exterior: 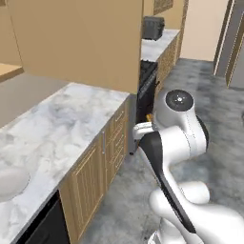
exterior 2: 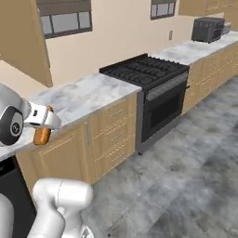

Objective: Move the hot dog bun to the plate on the dining table and place the condiment next to that plate. Then navigate to the fridge and take the sausage and place it on the plate as well.

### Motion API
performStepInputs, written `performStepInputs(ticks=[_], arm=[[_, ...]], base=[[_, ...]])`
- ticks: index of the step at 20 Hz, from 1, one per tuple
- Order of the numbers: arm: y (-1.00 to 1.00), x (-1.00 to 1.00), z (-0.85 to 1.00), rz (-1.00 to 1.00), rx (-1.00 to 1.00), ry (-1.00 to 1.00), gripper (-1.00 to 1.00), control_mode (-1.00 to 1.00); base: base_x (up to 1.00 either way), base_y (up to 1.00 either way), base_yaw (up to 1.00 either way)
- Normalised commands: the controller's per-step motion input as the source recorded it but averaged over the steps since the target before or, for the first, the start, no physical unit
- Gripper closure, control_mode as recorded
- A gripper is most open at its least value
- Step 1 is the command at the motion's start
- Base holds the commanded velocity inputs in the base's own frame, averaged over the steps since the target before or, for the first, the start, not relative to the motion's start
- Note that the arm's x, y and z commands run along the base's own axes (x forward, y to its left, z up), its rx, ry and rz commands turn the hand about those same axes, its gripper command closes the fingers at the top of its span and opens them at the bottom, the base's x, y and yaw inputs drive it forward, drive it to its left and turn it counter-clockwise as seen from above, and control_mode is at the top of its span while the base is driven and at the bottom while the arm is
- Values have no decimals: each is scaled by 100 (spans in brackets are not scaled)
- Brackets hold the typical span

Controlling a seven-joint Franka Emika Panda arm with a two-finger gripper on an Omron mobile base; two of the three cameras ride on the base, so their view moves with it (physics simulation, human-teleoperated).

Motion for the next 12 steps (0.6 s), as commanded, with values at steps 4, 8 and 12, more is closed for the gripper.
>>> performStepInputs(ticks=[4, 8, 12], arm=[[0, 0, 0, 0, 0, 0, 100, 100], [0, 0, 0, 0, 0, 0, 100, 100], [0, 0, 0, 0, 0, 0, 100, 100]], base=[[-40, 1, -89], [-61, -2, -74], [-65, -6, -69]])
